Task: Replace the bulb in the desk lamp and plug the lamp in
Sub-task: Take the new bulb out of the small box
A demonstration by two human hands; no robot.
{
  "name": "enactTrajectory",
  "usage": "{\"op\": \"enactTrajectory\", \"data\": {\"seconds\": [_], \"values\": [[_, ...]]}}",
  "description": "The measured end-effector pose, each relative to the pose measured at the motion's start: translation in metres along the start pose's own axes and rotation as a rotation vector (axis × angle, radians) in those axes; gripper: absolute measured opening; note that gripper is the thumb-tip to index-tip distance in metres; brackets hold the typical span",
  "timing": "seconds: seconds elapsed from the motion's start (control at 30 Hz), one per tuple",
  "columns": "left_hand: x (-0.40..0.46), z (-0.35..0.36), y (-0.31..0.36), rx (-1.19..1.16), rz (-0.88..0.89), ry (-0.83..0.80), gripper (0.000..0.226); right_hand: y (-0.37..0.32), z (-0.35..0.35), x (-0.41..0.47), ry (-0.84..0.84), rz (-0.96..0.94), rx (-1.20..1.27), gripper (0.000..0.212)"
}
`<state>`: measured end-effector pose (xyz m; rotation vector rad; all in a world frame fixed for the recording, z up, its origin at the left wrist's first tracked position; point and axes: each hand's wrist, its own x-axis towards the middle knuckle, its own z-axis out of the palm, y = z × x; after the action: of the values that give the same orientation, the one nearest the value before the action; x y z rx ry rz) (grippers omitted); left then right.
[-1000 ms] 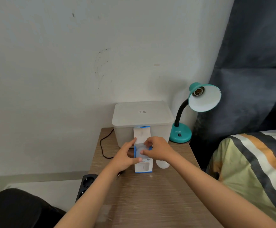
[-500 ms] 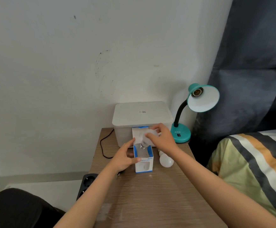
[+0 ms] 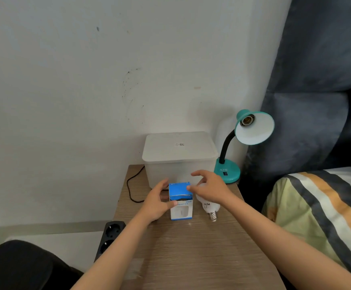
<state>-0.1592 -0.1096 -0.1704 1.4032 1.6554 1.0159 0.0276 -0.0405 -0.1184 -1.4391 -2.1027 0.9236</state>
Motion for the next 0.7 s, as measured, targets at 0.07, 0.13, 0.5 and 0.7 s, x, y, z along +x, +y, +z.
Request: {"op": "enactTrajectory", "data": {"seconds": [0.07,0.13,0.5,0.7], "values": [[-0.001,0.001,0.0,0.009,0.029,0.024,0.08,-0.002,0.005,-0.003,-0.013,-0.036,-0.12,0.036],[-0.002,0.001,-0.001,0.014,0.051,0.042,0.074,-0.002,0.01,-0.006,-0.033,-0.064,-0.184,0.029],[-0.007,0.006,0.004,0.019,0.028,0.047,0.05,-0.005,0.02,-0.013,0.015,-0.103,-0.351,0.024],[-0.012,0.011,0.026,0.277,0.123,0.112,0.054,-0.007,-0.021,-0.023,-0.234,0.14,0.152,0.033]]}}
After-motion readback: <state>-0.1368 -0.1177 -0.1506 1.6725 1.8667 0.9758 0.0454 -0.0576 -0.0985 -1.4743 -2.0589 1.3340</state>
